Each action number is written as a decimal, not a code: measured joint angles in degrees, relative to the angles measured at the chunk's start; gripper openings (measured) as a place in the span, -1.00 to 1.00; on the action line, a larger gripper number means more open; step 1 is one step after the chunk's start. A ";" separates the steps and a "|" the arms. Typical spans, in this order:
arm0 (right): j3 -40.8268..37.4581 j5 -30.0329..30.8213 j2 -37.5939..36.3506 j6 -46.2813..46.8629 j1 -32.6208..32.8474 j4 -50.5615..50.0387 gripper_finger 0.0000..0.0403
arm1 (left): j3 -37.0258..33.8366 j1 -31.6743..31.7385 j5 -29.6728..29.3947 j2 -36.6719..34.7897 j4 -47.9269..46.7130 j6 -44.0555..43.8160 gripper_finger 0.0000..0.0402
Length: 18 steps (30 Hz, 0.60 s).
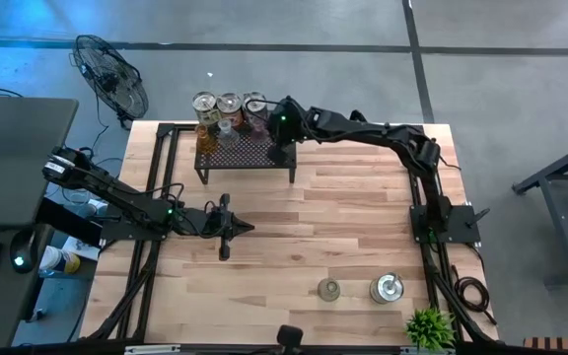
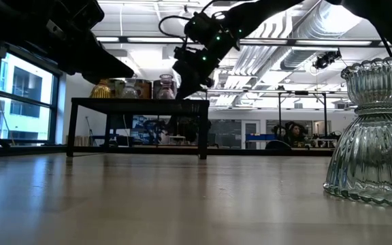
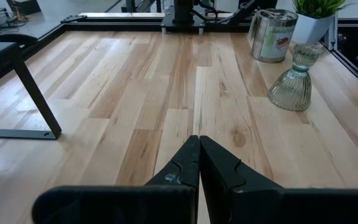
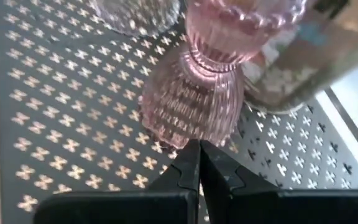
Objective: Pick & Place candle stick holders
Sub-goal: Put the green scented candle on the shelf
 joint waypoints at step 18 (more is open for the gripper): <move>0.02 2.59 -1.92 0.08 0.82 1.26 -0.99 | 0.00 0.00 -0.07 0.00 -0.01 0.00 -0.99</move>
